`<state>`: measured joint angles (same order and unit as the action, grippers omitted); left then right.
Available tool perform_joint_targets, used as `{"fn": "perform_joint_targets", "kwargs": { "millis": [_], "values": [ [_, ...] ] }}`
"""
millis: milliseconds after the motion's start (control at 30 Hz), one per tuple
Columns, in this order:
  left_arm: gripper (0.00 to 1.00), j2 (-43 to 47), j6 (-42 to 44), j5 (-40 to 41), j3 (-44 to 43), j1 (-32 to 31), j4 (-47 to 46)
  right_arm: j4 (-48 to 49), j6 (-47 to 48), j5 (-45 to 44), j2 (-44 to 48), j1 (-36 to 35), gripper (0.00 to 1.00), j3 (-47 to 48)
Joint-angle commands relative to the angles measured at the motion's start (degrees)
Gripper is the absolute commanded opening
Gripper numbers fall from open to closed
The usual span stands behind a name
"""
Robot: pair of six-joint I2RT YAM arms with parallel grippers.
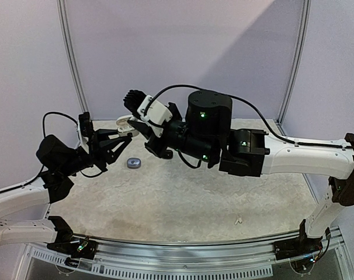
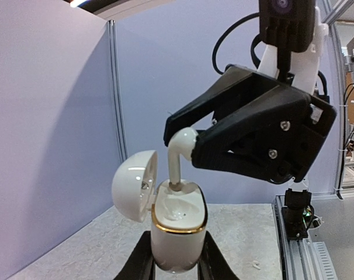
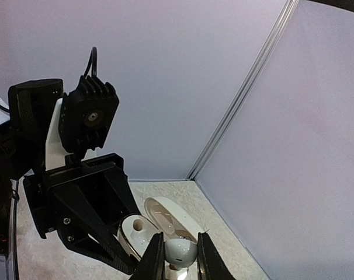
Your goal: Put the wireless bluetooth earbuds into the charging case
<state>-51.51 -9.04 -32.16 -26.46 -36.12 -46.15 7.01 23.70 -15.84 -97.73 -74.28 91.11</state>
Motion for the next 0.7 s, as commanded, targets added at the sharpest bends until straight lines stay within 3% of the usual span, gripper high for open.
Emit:
{"fn": "perform_joint_targets", "kwargs": {
  "millis": [0, 300, 667],
  "values": [
    [0.00, -0.25, -0.39, -0.35, -0.35, -0.97, -0.96, -2.96, 0.31, 0.06, -0.66, 0.41, 0.00, -0.93],
    [0.00, -0.22, -0.72, -0.61, -0.40, -1.02, -1.13, -3.58, 0.41, -0.99, -0.90, 0.38, 0.02, -1.37],
    [0.00, 0.17, -0.88, -0.84, -0.12, -0.97, -1.38, -4.04, 3.25, -3.28, -1.57, 0.41, 0.14, -0.82]
  ]
}}
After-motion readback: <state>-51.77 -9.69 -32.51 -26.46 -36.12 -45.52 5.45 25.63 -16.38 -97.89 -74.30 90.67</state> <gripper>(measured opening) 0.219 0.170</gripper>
